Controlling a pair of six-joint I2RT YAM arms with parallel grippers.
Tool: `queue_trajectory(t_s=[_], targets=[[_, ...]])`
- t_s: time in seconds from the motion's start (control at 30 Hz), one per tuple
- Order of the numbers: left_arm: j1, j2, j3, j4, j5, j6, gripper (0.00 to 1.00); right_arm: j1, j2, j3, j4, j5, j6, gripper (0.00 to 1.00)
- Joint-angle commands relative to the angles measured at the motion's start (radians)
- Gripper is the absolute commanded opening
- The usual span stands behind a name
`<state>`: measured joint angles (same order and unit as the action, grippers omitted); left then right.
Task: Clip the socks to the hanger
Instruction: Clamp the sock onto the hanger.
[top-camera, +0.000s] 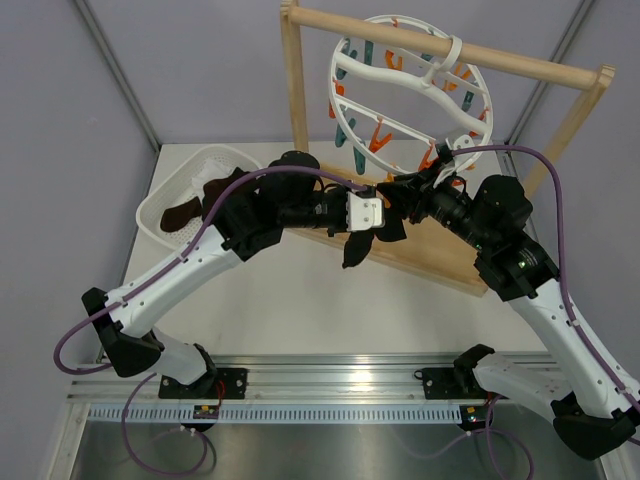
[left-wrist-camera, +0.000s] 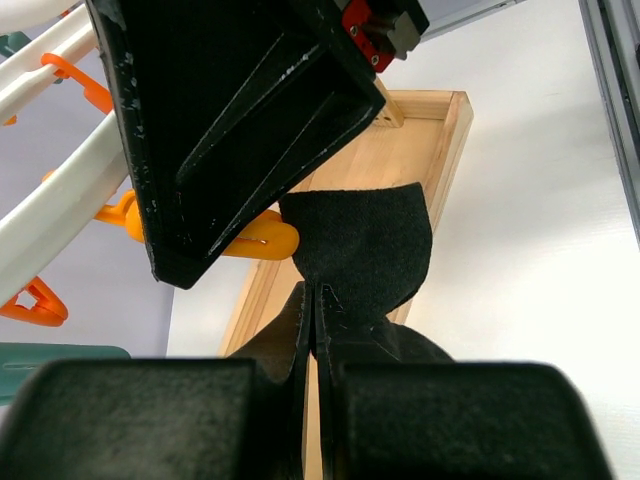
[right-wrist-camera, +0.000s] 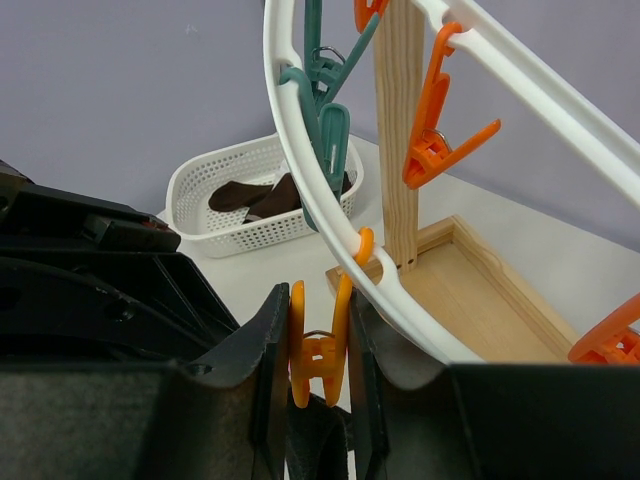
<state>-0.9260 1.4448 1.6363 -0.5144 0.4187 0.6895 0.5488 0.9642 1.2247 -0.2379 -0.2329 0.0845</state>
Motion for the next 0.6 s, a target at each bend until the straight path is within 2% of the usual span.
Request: queue_trajectory(t_s=[0.0,0.57], targets=[[0.009,-0.003,0.039,0.031,0.02,0.021,0.0,0.028,0.01,0.021,-0.078,-0.206,-0.02,0.0],[0.042,0.017,0.033,0.109,0.011,-0.005,0.0,0.03,0.002,0.03,-0.106,-0.221,-0.028,0.0]])
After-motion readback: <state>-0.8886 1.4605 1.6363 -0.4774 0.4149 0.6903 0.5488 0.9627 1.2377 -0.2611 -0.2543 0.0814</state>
